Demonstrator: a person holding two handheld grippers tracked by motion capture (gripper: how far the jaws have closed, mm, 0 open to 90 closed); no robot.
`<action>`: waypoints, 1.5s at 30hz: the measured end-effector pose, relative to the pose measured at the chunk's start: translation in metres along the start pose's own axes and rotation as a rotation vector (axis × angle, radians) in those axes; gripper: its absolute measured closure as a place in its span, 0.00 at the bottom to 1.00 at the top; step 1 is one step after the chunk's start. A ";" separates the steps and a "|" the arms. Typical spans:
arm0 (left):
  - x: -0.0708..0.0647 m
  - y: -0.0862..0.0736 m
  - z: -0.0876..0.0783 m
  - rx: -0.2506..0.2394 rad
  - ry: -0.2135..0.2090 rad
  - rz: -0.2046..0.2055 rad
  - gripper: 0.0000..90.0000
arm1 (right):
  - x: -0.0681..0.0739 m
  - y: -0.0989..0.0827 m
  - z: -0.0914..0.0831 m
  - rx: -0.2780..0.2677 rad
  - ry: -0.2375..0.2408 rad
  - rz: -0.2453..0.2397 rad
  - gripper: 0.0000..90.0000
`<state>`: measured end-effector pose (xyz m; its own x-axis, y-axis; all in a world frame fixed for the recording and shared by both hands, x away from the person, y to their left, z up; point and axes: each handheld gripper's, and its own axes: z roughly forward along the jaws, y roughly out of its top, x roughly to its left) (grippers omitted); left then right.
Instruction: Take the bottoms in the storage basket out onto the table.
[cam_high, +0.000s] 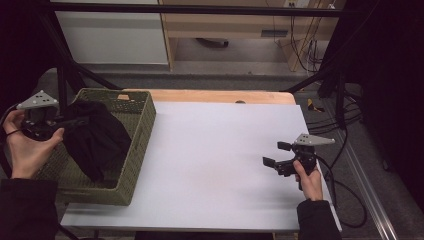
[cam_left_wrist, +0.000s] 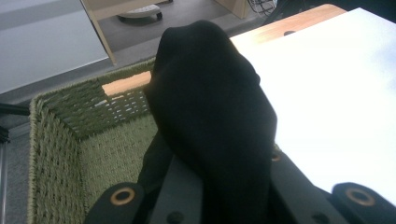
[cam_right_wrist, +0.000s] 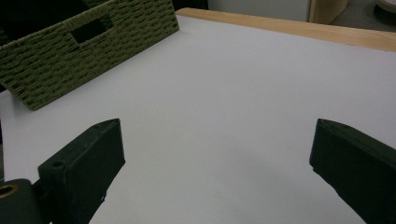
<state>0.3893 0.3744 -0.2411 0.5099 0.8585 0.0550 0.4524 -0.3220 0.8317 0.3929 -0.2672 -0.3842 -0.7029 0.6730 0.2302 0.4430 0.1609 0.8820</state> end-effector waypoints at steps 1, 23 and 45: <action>0.000 0.000 0.000 0.000 0.000 0.000 0.95 | 0.000 0.000 0.000 0.000 0.000 0.000 0.04; -0.009 0.023 -0.015 -0.034 -0.009 0.030 0.95 | 0.000 0.000 0.000 0.001 -0.001 0.000 0.04; -0.020 0.041 -0.030 -0.070 -0.028 0.059 0.95 | 0.000 0.000 0.000 0.000 0.001 0.000 0.04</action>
<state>0.3761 0.3563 -0.1915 0.5548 0.8271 0.0899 0.3691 -0.3416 0.8643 0.3928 -0.2676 -0.3838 -0.7037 0.6721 0.2304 0.4427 0.1612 0.8821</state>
